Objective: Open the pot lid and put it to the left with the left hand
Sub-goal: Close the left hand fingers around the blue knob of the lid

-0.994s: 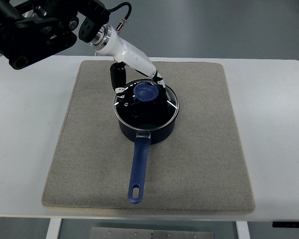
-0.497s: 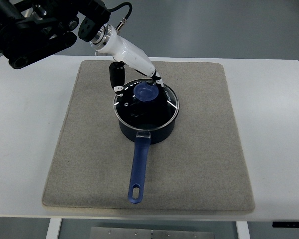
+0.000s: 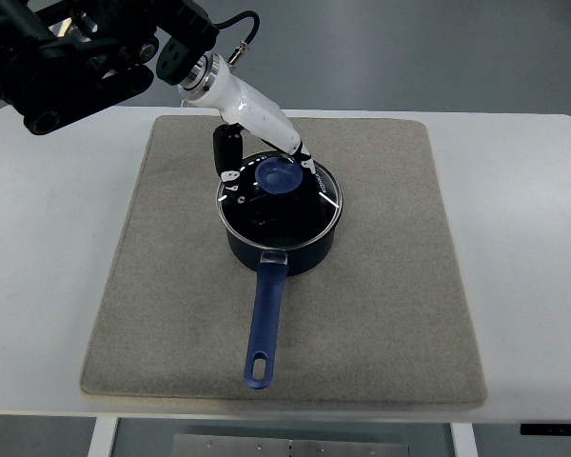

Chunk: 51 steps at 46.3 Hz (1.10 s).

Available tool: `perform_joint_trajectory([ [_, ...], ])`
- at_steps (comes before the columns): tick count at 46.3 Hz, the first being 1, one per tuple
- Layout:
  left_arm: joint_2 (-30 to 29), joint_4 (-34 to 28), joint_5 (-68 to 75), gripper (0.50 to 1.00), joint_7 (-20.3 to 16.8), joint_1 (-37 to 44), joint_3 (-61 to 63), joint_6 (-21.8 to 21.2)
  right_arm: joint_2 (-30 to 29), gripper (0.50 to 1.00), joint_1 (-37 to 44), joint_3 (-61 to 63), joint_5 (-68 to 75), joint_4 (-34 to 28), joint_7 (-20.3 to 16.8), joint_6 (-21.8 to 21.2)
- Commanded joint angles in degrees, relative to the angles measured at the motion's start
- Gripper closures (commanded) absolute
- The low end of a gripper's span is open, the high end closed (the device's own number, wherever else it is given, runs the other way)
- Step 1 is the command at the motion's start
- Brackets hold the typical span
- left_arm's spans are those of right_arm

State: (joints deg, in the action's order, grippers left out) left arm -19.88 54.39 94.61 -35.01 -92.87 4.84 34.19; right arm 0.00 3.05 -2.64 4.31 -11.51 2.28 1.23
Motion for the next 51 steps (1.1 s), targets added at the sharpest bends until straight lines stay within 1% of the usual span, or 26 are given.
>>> perform_joint_trajectory([
  [1,0.37,-0.17,0.05,0.606,0.01,0.06,0.00,-0.09,0.00,0.585,0.02,0.00,0.00,0.00,0.00,0.00],
  [3,0.37,-0.17,0.14,0.611,0.01,0.06,0.00,-0.09,0.00,0.585,0.02,0.00,0.00,0.00,0.00,0.00],
  [5,0.37,-0.25,0.14,0.645,0.01,0.06,0.00,-0.26,0.00,0.585,0.02,0.00,0.00,0.00,0.00,0.00],
  [8,0.37,-0.25,0.23,0.647,0.01,-0.03,0.00,-0.35,0.00,0.585,0.02,0.00,0.00,0.00,0.00,0.00],
  [10,0.37,-0.25,0.23,0.666,0.01,-0.03,0.00,-0.53,0.00,0.585,0.02,0.00,0.00,0.00,0.00,0.00],
  [21,0.37,-0.25,0.32,0.673,0.01,-0.11,0.00,-1.05,0.00,0.585,0.02,0.00,0.00,0.00,0.00,0.00],
  [24,0.37,-0.34,0.40,0.686,0.01,-0.11,0.00,-1.23,0.00,0.585,-0.07,0.00,0.00,0.00,0.00,0.00],
  [34,0.37,-0.34,0.40,0.701,0.01,-0.03,0.08,-1.32,0.00,0.585,0.02,0.00,0.00,0.00,0.00,0.00],
  [38,0.37,-0.34,0.58,0.737,0.01,-0.03,0.08,-1.32,0.00,0.585,0.02,0.00,0.00,0.00,0.00,0.00],
  [41,0.37,-0.34,0.93,0.786,0.01,-0.03,0.00,-1.32,0.00,0.585,-0.07,0.00,0.00,0.00,0.00,0.00],
  [42,0.37,-0.34,1.19,0.799,0.01,-0.03,0.08,-1.32,0.00,0.585,0.02,0.00,0.00,0.00,0.00,0.00],
  [43,0.37,-0.34,1.46,0.802,0.01,-0.03,0.00,-1.32,0.00,0.585,0.02,0.00,0.00,0.00,0.00,0.00],
  [45,0.37,-0.43,1.81,0.829,0.01,0.15,0.00,-1.32,0.00,0.585,-0.07,0.00,0.00,0.00,0.00,0.00],
  [51,0.72,-0.52,1.90,0.836,0.01,0.24,0.00,-1.40,0.00,0.585,0.02,0.00,0.00,0.00,0.00,0.00],
])
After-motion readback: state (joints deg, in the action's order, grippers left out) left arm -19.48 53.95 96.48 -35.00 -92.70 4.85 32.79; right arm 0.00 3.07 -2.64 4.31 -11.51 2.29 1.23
